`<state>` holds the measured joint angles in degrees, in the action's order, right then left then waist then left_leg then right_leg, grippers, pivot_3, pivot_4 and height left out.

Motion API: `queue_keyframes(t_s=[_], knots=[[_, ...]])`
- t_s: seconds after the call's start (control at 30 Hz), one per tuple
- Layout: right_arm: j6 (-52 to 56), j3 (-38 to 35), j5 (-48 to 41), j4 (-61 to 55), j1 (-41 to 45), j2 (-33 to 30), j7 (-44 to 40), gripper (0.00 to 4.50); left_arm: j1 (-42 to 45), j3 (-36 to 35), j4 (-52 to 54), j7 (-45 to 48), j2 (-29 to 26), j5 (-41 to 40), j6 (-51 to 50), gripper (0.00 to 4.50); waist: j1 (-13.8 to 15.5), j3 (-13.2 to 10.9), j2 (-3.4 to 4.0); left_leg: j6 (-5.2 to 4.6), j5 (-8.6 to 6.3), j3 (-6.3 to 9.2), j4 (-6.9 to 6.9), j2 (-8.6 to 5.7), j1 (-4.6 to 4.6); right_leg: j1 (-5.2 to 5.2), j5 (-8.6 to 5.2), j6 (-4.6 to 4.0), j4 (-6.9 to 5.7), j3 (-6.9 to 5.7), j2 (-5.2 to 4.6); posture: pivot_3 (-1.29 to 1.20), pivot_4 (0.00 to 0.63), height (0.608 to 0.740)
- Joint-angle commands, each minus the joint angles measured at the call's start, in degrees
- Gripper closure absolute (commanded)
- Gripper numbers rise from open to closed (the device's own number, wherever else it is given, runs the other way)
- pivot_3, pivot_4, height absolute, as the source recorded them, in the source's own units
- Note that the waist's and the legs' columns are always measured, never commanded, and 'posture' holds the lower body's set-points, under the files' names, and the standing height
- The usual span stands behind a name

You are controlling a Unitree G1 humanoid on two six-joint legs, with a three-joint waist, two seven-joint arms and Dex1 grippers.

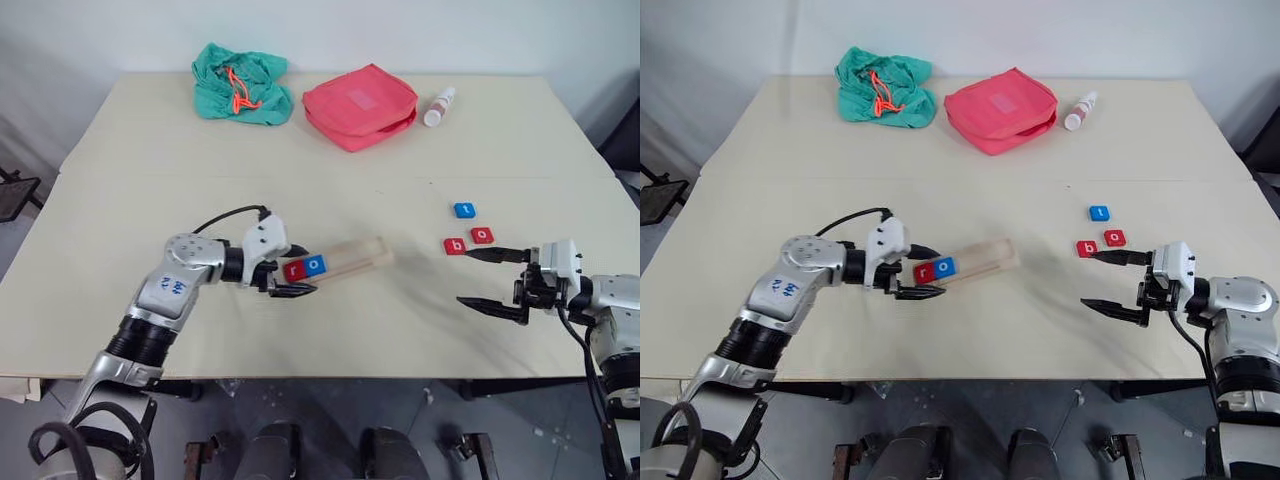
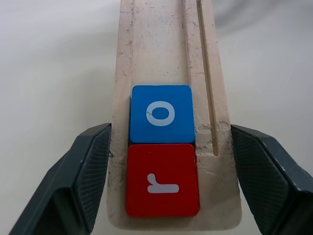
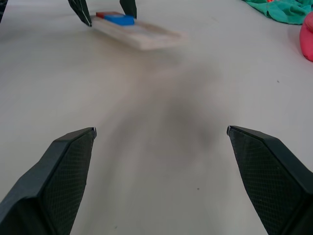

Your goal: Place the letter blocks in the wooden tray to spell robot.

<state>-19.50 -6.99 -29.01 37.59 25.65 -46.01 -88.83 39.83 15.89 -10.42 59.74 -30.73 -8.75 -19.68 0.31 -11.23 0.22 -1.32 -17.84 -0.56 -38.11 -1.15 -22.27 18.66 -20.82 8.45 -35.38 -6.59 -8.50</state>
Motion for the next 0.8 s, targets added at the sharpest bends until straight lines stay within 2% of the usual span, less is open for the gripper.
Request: queue_keyframes(t_s=[0.03,0.33,0.7,0.8], knots=[[0.9,-2.8,-1.2,-4.3,-2.5,-1.3,-2.2,0.00,3.0,1.8,-1.5,1.0,1.9,1.8,1.3,1.10,0.1,0.0,0.00,0.00,0.00,0.00,0.00,-0.01,0.00,0.00,0.00,0.00,-0.01,0.01,-0.01,0.00,0.150,0.740],[2.7,-6.0,-1.5,-9.5,-8.0,-1.4,0.0,0.00,4.5,6.2,-1.8,3.1,5.3,5.0,0.8,1.10,1.0,0.0,-0.02,-0.04,0.01,-0.01,-0.06,-0.02,-0.04,0.00,0.00,0.00,0.01,-0.01,-0.02,0.00,0.150,0.740],[3.0,-8.4,-0.8,-8.1,-9.8,-1.7,0.2,0.00,3.1,8.1,2.3,0.8,7.1,8.1,-2.9,1.10,1.2,0.0,-0.02,-0.07,0.03,0.02,-0.10,-0.04,-0.05,-0.04,0.00,0.00,0.01,-0.01,-0.03,0.00,0.150,0.740],[3.3,-8.8,-0.8,-8.2,-9.7,-1.5,0.0,0.00,2.9,8.2,2.8,0.7,7.2,8.4,-3.1,0.13,1.1,0.0,-0.02,-0.07,0.03,0.02,-0.10,-0.04,-0.05,-0.04,0.00,0.00,0.01,-0.02,-0.03,0.00,0.150,0.740]])
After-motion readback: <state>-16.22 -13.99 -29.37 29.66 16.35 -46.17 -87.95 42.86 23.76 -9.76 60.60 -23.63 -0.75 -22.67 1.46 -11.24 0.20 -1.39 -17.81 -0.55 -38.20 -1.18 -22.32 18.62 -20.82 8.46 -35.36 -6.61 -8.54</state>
